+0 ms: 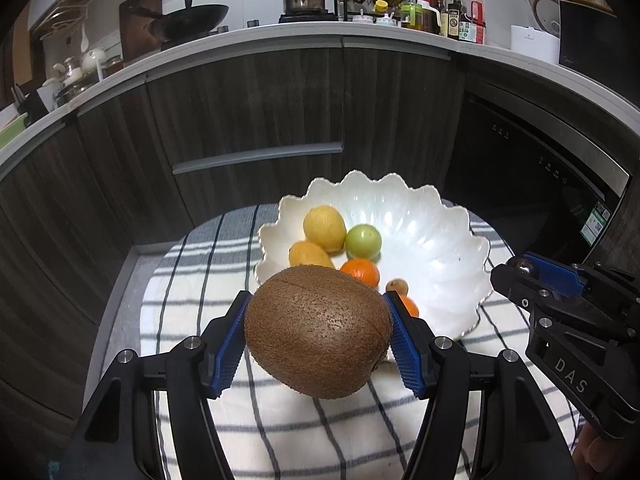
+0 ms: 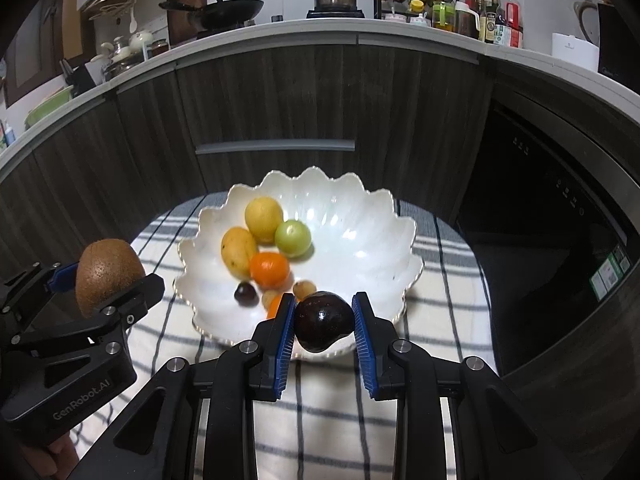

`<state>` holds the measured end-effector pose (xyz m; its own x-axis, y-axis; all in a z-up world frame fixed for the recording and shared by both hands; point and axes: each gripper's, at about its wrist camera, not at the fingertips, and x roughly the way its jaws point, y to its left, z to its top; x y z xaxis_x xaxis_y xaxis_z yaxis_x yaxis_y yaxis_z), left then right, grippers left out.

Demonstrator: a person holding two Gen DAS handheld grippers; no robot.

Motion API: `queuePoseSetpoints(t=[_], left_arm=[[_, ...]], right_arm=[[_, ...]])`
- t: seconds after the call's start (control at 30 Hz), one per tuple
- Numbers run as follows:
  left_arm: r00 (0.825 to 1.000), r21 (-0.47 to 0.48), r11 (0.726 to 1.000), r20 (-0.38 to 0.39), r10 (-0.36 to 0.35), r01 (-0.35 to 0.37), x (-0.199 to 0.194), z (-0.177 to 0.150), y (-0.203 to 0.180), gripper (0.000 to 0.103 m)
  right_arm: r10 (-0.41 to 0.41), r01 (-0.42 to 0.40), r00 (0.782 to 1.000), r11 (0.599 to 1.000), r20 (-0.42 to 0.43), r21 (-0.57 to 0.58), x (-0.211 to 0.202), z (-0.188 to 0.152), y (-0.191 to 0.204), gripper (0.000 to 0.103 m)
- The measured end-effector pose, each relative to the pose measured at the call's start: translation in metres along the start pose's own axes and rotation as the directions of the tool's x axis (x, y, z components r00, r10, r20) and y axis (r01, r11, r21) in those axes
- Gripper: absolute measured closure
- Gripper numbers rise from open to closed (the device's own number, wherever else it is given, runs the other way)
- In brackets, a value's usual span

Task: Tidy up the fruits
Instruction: 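Carry the kiwi with the left gripper while the right gripper carries the plum over the bowl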

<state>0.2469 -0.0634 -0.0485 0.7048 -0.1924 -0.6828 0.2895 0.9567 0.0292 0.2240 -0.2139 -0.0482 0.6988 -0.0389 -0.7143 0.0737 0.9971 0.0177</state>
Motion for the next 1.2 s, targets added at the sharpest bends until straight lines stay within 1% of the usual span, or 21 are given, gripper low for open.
queuePoseSetpoints(t=[0.17,0.43,0.83,1.2], left_arm=[[1.0,0.006,1.0,0.015,-0.004,0.004,0.01,0.014,0.0,0.039],[0.999,0.031,1.0,0.033,0.005,-0.006,0.032,0.029,0.0,0.039],[1.0,0.053,0.998,0.014,-0.014,0.014,0.064,0.042,0.0,0.039],[1.0,0.035,0.999,-0.021,-0.017,0.017,0.083,0.042,0.0,0.039]], right_arm=[[-0.003,0.003,1.0,1.0,0.012,-0.003,0.007,0.013,-0.001,0.073],[-0.015,0.015,1.0,1.0,0.006,-0.001,0.026,0.027,-0.004,0.073],[-0.027,0.028,0.999,0.999,-0.018,0.026,0.054,0.042,-0.011,0.073],[-0.011,0.016,0.997,0.998,-0.08,0.06,0.083,0.038,-0.013,0.073]])
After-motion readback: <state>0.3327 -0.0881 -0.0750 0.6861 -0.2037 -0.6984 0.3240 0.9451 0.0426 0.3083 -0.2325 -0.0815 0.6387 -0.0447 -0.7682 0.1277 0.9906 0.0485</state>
